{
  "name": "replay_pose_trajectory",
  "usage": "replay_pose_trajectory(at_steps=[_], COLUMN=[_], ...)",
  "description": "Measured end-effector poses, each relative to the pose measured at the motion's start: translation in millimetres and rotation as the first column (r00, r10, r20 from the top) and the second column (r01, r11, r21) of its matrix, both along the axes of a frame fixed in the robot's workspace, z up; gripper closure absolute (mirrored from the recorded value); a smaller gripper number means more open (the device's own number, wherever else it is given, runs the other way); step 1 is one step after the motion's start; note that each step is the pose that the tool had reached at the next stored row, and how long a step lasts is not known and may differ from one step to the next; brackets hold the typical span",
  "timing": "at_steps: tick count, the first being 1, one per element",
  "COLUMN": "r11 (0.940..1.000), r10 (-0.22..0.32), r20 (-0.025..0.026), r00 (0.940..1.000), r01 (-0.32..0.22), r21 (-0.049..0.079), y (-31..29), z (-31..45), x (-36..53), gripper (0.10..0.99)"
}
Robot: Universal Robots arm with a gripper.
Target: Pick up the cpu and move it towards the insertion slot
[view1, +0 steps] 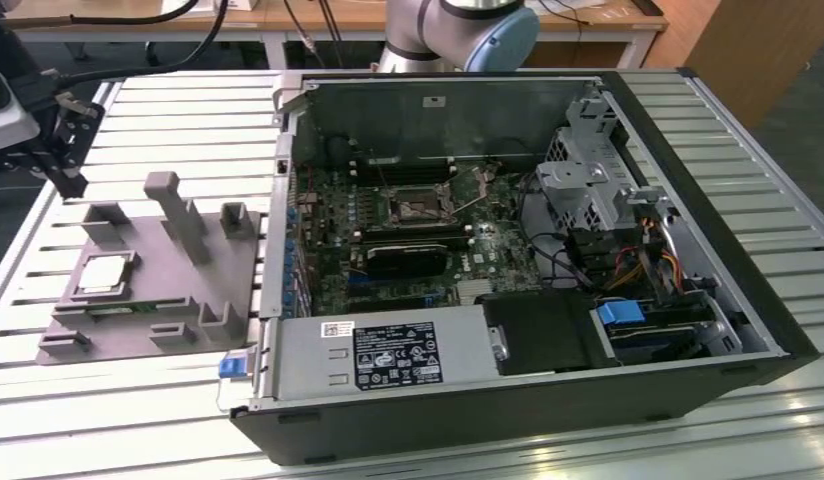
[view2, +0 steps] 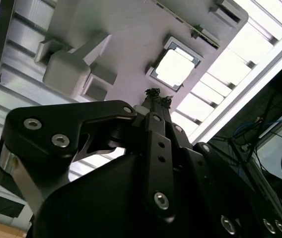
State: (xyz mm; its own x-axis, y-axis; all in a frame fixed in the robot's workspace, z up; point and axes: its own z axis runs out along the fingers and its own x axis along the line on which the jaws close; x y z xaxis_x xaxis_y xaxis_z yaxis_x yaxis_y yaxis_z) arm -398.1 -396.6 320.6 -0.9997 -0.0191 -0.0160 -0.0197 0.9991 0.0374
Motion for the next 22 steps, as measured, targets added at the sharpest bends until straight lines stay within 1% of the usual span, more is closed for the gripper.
replay_pose_trajectory(at_steps=[6,9,16,22], r11=[1.0,1.0,1.0,1.0], r10=[0.0,0.0,0.0,0.0], r20=[0.0006,0.0018,0.0085,0.0116], r00=[1.0,1.0,1.0,0.9999], r01=[0.0,0.0,0.0,0.0], r21=[0.0,0.0,0.0,0.0], y=[0.0,0.0,0.0,0.0], z=[-7.4,-11.6,-23.4,-33.2], x=[-1.9,-4.1,-11.1,-15.2], gripper=[0.984,0.984,0.984,0.984])
